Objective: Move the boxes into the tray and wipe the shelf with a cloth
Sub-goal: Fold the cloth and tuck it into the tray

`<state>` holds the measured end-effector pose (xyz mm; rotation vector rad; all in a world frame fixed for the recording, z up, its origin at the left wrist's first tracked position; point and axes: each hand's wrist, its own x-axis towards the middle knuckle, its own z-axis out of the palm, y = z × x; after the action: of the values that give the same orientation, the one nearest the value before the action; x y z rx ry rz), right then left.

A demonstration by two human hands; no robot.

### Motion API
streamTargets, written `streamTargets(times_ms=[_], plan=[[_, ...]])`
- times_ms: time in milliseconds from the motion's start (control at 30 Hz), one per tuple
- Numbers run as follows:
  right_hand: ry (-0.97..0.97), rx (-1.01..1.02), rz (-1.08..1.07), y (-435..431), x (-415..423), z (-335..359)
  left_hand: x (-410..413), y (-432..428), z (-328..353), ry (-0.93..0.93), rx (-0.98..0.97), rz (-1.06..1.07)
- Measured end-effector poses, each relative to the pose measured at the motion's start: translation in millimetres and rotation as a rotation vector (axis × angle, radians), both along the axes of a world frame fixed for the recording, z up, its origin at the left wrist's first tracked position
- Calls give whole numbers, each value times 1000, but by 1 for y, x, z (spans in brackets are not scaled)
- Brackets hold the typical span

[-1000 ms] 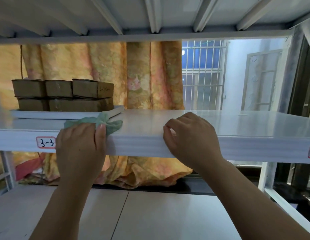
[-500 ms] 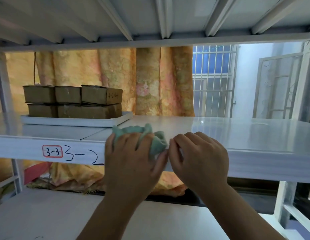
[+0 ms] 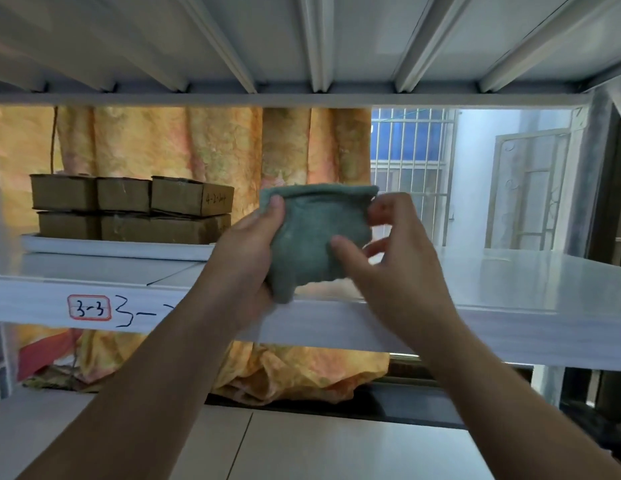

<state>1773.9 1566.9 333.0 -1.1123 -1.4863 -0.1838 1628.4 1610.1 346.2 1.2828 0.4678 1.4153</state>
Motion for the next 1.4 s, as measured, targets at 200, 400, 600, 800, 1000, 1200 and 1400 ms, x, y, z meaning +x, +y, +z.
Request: streamTargets(times_ms=[200,400,600,800,1000,1200,1400], plan=[[164,-342,178,16,31,65,26,27,35,-72,-279,-340],[351,-348,337,36,47,85,39,45,57,115,40,-334],[271,-260,155,56,57,94,45,65,71,325,82,-203],[328,-110,70,75,66,107,48,75,85,673,415,-12],[171,-14,15,96,74,125,57,93,106,716,526,-14],[169,8,-158,122,101,131,59,128,93,833,369,-39],[181,-64,-247,146,129,109,51,155,61,966,260,-54]])
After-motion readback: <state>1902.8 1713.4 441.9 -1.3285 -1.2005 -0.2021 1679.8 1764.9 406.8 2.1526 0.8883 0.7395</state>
